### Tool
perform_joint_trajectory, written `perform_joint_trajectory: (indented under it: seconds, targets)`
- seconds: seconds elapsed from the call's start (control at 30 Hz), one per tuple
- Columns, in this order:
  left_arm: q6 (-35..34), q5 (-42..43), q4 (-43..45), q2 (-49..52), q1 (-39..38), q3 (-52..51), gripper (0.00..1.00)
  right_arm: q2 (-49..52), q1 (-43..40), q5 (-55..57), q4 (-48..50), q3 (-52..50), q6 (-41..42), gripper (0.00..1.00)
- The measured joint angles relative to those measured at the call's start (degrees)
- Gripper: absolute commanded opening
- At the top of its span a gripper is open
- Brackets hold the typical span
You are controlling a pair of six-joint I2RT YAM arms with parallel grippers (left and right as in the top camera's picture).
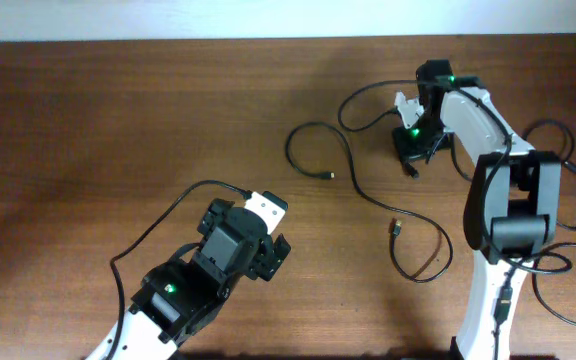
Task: Untangle cables
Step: 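Grasp the cable loop at upper center with the right gripper, then carry the held cable to the far right with the right gripper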
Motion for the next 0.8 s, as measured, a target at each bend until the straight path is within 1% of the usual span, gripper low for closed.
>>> perform_joint_trajectory:
  seconds: [0.03, 0.2, 0.3, 0.4, 0.57, 0.67, 0.8]
  targets:
    - [0.0, 0.0, 0.0, 0.0, 0.0, 0.0, 0.99, 0.5, 0.0, 0.2, -5.4, 4.0, 0.1, 0.04]
    - [0.0, 0.0, 0.0, 0.0, 0.0, 0.0, 0.99, 0.9, 0.0, 0.2, -21.7, 21.5, 0.1, 0.04]
    - [0.0, 0.0, 0.0, 0.0, 0.0, 0.0, 0.99, 0.8, -0.4, 2.2, -26.4, 31.0, 3.3, 0.04]
    - [0.0, 0.0, 0.0, 0.0, 0.0, 0.0, 0.99, 0.8, -1.7, 4.7, -28.5, 37.0, 8.6, 0.04]
    - [0.0, 0.0, 0.0, 0.0, 0.0, 0.0, 0.99, 0.8, -6.8, 5.0, -29.1, 39.6, 16.3, 0.04]
    - [0.0, 0.0, 0.0, 0.0, 0.0, 0.0, 0.99, 0.8, -11.5, 1.4, -29.1, 39.6, 19.4, 0.04]
    - [0.0, 0.0, 0.0, 0.0, 0.0, 0.0, 0.99, 0.8, -17.9, -4.3, -29.3, 39.6, 21.0, 0.04]
